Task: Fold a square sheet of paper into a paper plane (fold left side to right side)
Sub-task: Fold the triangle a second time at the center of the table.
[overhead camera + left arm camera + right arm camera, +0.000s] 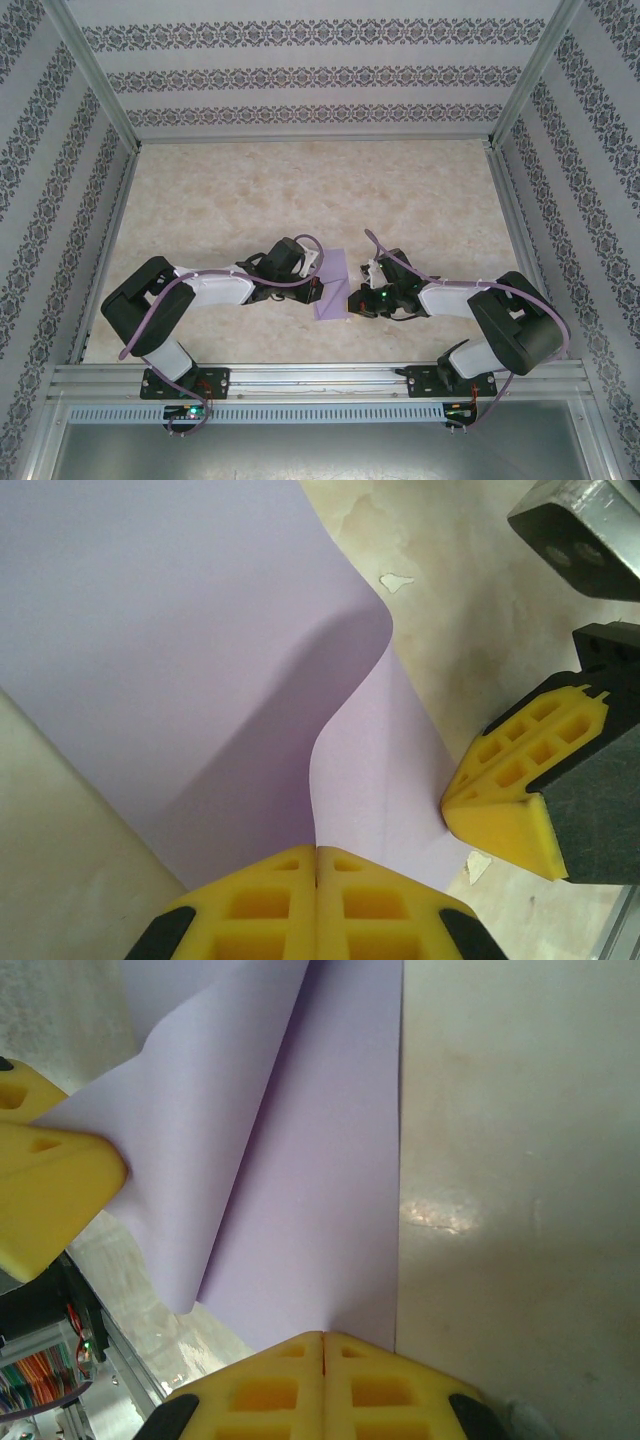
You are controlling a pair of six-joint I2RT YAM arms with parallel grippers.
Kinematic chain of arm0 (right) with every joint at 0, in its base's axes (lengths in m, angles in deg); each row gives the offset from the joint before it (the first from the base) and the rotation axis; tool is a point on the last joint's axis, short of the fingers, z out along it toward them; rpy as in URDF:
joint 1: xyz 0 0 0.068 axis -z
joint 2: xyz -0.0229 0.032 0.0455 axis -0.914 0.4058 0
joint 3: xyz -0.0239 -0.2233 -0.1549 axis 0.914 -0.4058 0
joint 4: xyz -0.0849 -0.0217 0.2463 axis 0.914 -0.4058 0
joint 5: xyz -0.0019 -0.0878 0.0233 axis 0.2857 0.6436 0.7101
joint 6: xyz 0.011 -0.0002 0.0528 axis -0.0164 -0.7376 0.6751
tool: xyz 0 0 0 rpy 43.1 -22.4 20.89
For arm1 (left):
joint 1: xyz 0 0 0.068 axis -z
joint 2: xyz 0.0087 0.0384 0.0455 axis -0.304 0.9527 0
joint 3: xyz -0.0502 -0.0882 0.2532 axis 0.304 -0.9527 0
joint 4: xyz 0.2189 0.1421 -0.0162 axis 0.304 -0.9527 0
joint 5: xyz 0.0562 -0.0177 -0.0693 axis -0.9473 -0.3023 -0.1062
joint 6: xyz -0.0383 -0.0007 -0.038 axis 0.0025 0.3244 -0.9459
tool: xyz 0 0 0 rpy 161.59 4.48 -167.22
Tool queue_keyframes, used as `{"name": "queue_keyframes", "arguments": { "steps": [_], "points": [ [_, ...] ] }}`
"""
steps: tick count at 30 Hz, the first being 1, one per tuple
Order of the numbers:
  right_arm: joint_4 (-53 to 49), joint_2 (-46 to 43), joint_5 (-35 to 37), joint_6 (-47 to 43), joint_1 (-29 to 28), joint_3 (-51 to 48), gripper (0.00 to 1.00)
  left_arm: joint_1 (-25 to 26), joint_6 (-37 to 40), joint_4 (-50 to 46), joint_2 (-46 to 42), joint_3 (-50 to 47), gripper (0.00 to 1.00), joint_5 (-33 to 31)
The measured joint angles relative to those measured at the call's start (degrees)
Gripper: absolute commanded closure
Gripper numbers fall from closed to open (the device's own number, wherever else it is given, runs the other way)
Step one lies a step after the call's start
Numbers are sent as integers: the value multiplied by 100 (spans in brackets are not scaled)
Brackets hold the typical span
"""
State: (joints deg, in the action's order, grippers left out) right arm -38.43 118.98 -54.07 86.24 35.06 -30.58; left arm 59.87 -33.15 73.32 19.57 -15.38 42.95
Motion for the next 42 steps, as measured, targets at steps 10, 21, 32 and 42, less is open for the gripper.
{"name": "queue_keyframes", "arguments": {
  "steps": [10,21,32,42],
  "points": [
    [-15,4,0,-2,0,9,100,-72,103,-50,4,79,100,-42],
    [-17,33,-35,-2,4,24,100,-105,129,-63,155,142,100,-55],
    [-26,55,-57,-17,13,35,100,-105,210,-83,304,192,100,-87],
    [-63,90,-70,-22,13,61,100,-105,212,-83,304,192,100,-111]
  ]
}}
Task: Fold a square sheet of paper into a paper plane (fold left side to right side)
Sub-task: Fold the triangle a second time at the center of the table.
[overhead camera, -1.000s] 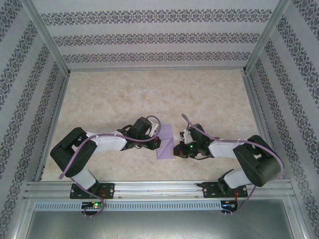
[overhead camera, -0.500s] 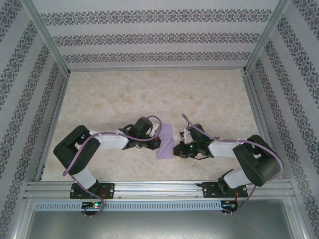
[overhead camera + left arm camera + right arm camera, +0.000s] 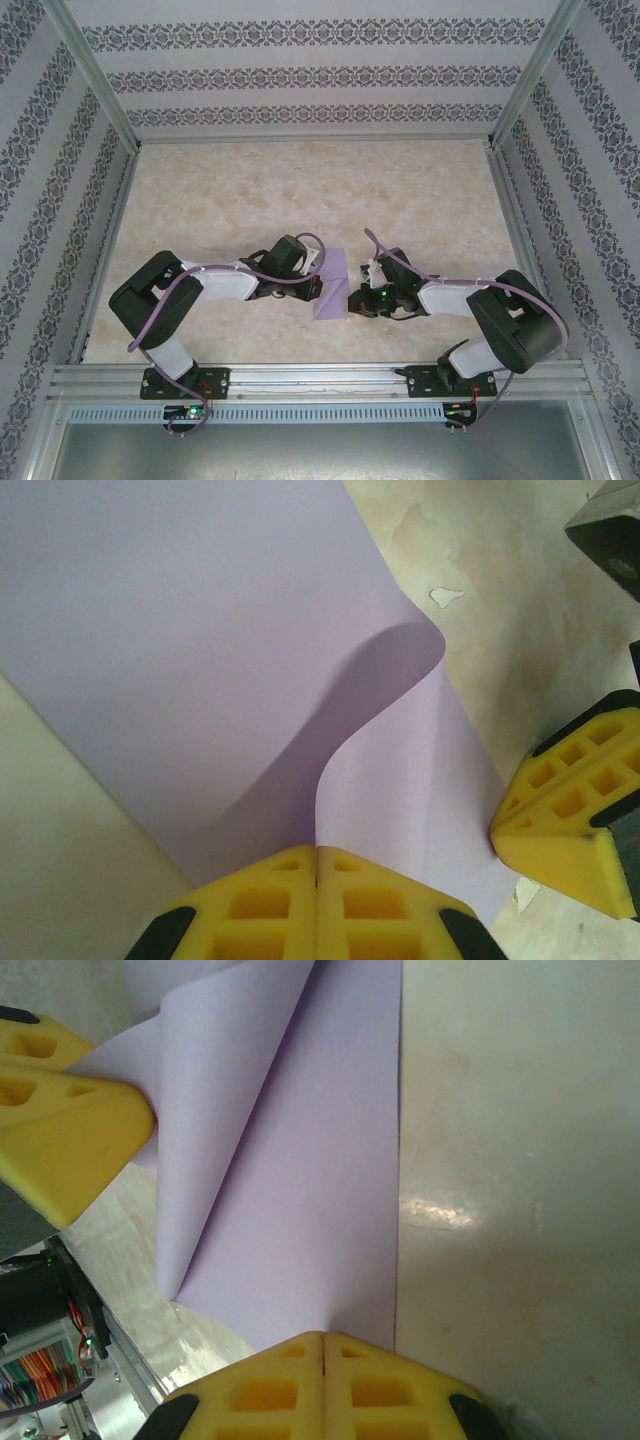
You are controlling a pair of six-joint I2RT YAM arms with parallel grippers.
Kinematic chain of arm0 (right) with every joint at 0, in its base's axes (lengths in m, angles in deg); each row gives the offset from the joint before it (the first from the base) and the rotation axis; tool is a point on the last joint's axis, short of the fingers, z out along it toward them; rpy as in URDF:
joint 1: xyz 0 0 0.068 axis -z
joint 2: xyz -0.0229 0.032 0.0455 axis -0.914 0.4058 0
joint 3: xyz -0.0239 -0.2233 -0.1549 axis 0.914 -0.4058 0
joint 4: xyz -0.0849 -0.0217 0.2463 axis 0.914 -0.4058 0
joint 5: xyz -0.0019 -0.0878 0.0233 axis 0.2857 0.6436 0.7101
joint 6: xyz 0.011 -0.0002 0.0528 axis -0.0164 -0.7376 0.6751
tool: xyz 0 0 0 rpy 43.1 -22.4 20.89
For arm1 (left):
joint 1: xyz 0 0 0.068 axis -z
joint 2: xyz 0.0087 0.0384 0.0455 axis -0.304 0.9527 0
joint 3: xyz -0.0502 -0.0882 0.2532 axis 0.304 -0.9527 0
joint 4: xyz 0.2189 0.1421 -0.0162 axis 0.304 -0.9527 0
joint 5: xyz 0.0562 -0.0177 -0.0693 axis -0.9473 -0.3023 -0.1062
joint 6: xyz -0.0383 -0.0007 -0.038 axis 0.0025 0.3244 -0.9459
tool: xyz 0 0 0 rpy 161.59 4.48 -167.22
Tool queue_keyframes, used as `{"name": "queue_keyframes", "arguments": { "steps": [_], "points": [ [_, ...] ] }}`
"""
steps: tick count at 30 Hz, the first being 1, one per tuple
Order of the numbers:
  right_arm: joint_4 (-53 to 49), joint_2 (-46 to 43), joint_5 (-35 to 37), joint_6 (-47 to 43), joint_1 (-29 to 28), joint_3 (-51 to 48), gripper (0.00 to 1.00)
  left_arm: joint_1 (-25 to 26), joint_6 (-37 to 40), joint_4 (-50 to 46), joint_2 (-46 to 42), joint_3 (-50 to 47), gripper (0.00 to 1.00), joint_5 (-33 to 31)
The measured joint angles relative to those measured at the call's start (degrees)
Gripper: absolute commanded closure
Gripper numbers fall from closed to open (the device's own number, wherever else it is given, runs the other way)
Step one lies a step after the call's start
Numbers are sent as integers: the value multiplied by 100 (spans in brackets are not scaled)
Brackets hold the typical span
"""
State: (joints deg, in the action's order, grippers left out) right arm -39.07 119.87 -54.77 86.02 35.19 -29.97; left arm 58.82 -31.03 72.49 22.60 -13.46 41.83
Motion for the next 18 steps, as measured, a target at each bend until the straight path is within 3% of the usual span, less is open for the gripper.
{"name": "queue_keyframes", "arguments": {
  "steps": [18],
  "points": [
    [-35,22,-17,-39,2,24,100,0,-2,0,0,-33,100,-15]
  ]
}}
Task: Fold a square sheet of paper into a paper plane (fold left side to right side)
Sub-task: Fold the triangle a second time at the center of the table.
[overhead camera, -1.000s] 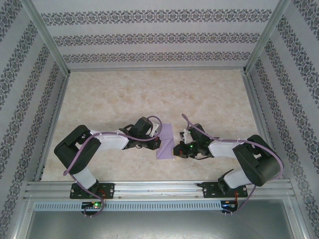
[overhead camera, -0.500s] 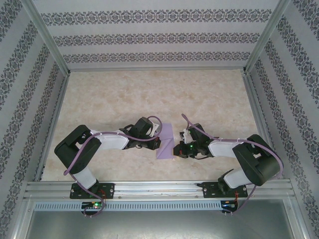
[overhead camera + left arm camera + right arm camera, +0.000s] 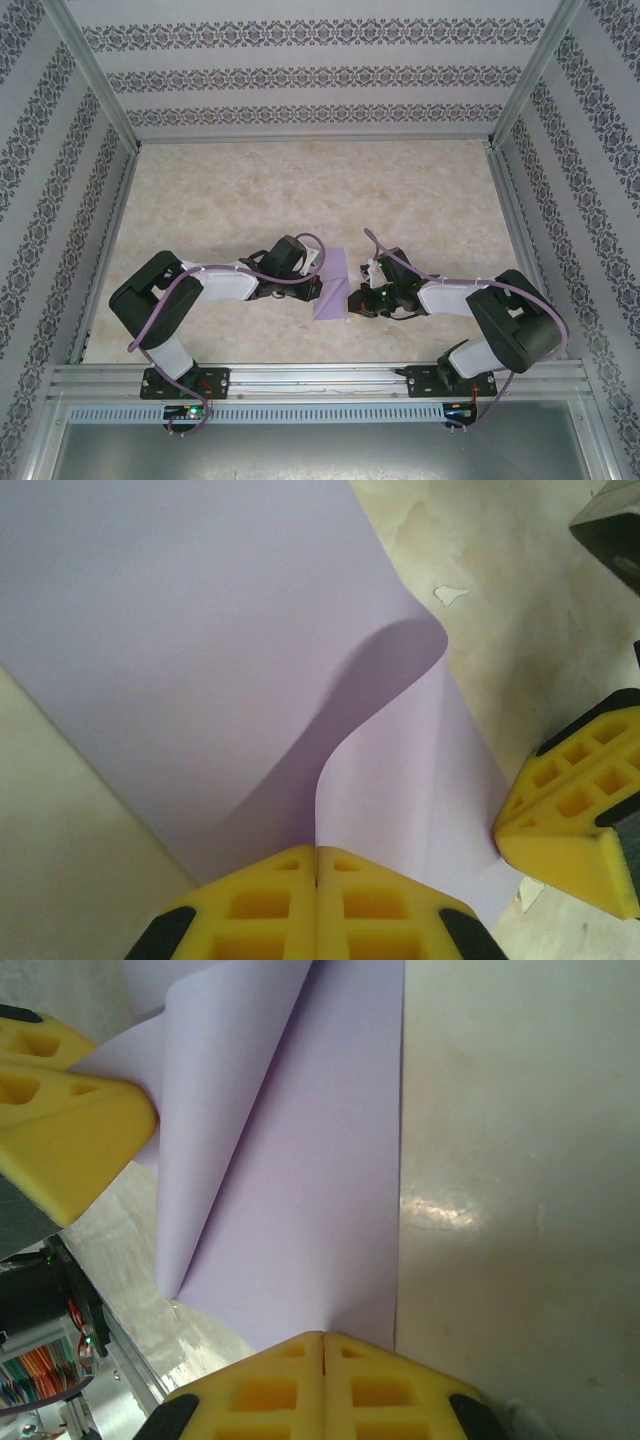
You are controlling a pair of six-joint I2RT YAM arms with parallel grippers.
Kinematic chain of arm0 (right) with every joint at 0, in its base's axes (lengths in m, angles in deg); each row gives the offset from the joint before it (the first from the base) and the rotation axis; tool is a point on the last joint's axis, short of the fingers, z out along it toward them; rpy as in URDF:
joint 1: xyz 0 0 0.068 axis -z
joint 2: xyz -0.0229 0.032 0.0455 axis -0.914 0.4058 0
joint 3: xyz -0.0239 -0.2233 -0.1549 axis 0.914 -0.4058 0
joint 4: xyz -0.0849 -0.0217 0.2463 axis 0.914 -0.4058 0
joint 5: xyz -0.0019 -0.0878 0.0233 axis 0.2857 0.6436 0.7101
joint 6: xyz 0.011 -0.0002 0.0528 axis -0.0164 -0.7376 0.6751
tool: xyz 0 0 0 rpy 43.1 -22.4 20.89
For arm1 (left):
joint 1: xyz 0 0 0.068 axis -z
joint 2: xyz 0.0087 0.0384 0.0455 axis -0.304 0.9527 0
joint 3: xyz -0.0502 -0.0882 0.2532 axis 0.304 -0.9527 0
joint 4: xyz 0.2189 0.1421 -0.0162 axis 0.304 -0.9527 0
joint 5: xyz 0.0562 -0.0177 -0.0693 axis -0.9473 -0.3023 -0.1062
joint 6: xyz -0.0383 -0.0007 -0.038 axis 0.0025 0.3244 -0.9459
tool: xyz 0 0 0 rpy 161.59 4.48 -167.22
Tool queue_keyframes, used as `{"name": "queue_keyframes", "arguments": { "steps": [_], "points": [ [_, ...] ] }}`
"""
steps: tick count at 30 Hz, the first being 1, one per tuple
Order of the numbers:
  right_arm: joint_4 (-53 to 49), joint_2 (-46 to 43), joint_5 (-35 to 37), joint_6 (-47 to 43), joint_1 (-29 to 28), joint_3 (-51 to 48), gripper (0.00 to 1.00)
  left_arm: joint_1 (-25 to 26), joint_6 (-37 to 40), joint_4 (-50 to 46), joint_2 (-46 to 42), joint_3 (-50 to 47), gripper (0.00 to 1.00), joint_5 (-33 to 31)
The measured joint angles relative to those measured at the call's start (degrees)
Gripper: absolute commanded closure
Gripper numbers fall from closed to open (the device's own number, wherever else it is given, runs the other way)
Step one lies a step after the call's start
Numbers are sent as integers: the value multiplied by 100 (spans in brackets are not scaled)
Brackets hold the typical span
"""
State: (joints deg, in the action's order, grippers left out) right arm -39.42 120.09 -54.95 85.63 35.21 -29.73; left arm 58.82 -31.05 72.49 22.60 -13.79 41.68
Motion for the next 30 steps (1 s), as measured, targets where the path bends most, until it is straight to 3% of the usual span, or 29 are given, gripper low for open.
{"name": "queue_keyframes", "arguments": {
  "steps": [30],
  "points": [
    [-52,52,-37,-46,0,52,100,-2,0,74,-127,-87,100,2]
  ]
}}
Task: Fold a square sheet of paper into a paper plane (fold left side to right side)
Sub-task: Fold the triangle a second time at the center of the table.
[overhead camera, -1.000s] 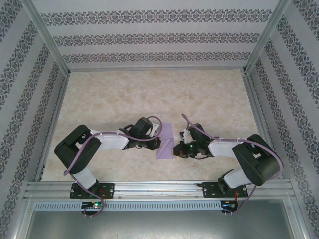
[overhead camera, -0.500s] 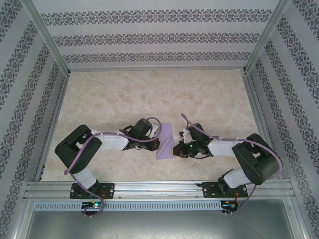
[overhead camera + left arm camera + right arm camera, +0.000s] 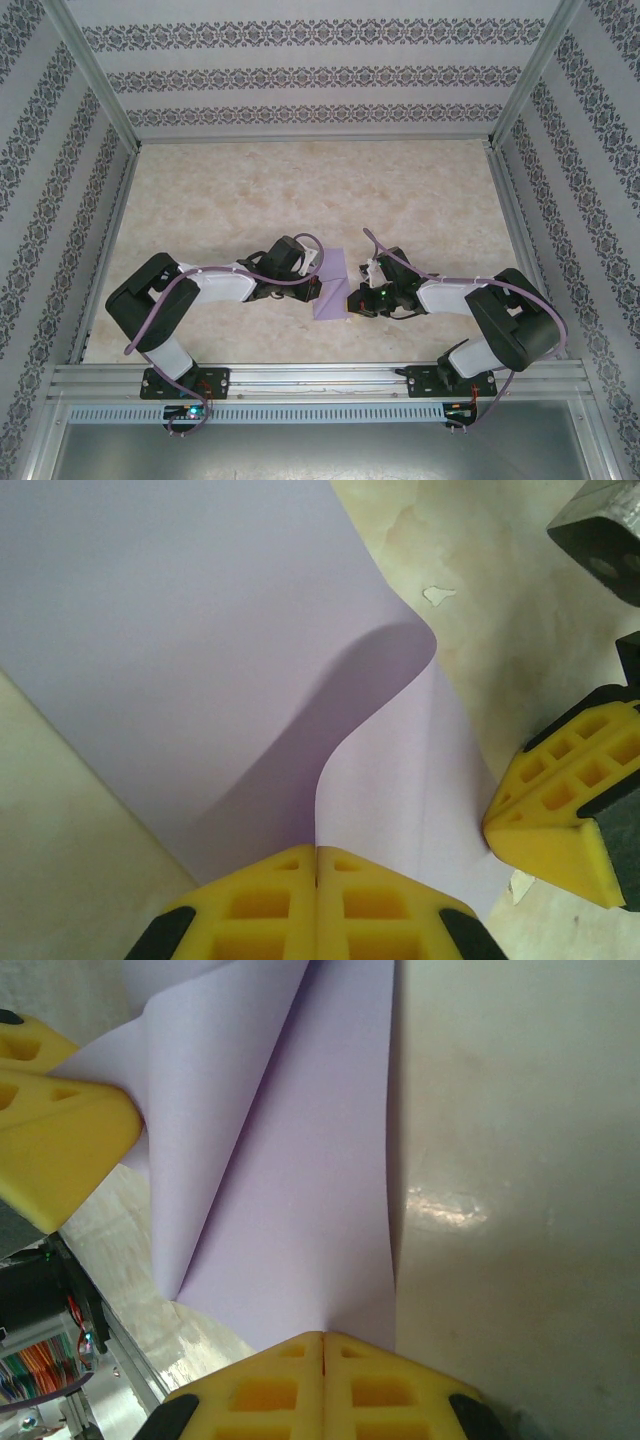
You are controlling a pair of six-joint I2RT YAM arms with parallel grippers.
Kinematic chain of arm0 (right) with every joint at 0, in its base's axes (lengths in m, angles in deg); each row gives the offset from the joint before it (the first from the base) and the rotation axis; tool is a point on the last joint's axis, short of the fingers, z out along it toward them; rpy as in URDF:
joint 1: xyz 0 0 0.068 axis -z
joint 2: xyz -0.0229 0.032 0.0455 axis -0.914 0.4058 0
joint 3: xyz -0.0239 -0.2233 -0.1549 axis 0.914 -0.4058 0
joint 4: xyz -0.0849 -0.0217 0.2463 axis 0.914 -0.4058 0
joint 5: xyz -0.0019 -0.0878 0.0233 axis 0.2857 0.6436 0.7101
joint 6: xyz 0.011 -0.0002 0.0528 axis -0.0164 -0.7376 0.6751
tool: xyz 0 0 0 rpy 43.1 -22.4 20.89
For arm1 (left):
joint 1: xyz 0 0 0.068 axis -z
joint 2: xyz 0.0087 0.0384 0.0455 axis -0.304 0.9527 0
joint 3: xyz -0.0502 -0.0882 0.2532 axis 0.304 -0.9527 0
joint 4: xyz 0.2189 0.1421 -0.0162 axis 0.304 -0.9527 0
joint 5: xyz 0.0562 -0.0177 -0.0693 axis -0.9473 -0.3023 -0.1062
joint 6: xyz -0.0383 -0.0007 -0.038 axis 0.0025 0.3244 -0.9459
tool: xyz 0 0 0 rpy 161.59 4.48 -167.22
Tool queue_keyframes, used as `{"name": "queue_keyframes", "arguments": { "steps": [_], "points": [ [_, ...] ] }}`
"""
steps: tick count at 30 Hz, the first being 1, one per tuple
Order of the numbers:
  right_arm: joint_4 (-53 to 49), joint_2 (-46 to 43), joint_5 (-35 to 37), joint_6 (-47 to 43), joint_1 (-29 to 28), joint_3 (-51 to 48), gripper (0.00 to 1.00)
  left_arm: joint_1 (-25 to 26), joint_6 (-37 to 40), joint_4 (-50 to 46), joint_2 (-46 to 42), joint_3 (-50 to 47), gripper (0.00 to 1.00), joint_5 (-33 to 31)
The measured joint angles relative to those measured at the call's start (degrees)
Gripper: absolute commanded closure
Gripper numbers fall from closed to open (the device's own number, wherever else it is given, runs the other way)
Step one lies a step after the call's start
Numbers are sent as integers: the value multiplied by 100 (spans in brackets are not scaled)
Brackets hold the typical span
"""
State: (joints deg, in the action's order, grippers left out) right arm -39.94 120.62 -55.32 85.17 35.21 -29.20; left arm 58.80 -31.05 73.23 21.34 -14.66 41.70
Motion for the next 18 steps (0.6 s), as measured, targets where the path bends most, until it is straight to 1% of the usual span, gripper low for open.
{"name": "queue_keyframes", "arguments": {
  "steps": [18],
  "points": [
    [-15,11,-4,0,0,11,100,-26,2,39,256,63,100,44]
  ]
}}
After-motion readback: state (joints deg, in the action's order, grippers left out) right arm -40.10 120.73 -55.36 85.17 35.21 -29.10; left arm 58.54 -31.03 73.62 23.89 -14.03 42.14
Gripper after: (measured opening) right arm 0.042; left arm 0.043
